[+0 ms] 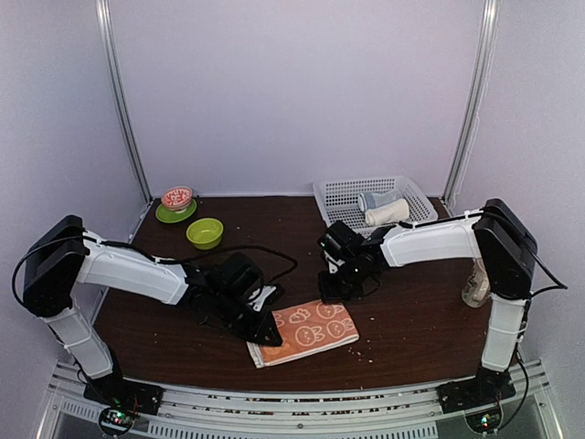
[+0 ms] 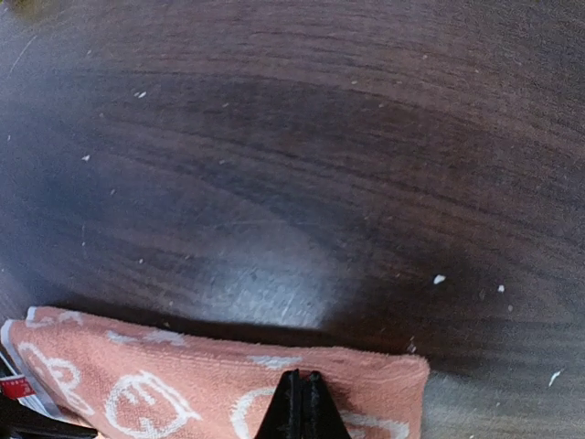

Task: Roll the towels
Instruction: Smooth out the towel at the center of the board.

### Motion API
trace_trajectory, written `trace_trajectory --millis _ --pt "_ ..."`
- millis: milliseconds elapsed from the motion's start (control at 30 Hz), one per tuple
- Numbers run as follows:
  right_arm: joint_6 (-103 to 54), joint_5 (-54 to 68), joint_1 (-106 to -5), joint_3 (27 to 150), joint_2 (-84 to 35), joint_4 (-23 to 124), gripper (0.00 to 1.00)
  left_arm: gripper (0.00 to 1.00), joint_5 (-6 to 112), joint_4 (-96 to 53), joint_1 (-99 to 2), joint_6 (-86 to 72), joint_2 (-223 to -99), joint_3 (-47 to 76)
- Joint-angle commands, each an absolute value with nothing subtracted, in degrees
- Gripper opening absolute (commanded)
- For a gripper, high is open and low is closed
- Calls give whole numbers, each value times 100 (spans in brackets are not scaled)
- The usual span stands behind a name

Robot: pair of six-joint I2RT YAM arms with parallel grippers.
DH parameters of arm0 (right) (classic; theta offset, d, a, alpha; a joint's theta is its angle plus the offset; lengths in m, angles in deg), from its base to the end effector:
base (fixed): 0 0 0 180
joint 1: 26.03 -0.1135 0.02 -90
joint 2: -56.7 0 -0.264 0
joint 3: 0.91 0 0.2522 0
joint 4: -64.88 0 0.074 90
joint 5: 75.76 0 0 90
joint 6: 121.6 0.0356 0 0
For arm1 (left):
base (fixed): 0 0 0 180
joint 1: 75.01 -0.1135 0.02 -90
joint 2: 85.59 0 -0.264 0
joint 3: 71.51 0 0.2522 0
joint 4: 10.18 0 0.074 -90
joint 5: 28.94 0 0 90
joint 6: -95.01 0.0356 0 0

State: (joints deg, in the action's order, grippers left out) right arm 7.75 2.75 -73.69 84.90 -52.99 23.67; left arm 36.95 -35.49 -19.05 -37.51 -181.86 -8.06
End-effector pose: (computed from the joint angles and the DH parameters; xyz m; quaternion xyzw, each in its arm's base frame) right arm 0.2544 0.2897 0.1612 -0.0919 0.9674 0.2186 0.0884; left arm 0.1654 -0.2708 0.1488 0.1670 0.9272 -0.3345 0.0232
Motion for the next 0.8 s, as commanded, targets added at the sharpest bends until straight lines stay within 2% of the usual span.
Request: trace_trajectory --millis 0,233,333,400,467,567,767 --pt "1135 20 -7038 8362 -5480 2686 4 19 3537 -3185 -1827 -3791 -18320 -1081" --pt "1296 -244 -6787 8205 -5555 2912 8 18 3555 -3091 -1772 -3823 -18441 -1455" --pt "1167 -301 -6807 8209 -5180 2910 17 21 3542 -3139 -1763 -3803 -18358 -1442" --pt "1103 -230 -6842 8160 -4754 2862 22 28 3589 -3316 -1762 -3734 -18196 -1314" --pt "1052 -162 -6913 8044 -4303 2800 27 43 3663 -3553 -1762 -3646 -18014 -1063" --pt "1057 -148 -7111 7758 -3762 2752 28 53 3669 -3786 -1762 -3533 -17840 -614" --pt "1445 -243 -7681 6781 -3351 3178 23 55 3806 -3986 -1798 -3380 -18028 249"
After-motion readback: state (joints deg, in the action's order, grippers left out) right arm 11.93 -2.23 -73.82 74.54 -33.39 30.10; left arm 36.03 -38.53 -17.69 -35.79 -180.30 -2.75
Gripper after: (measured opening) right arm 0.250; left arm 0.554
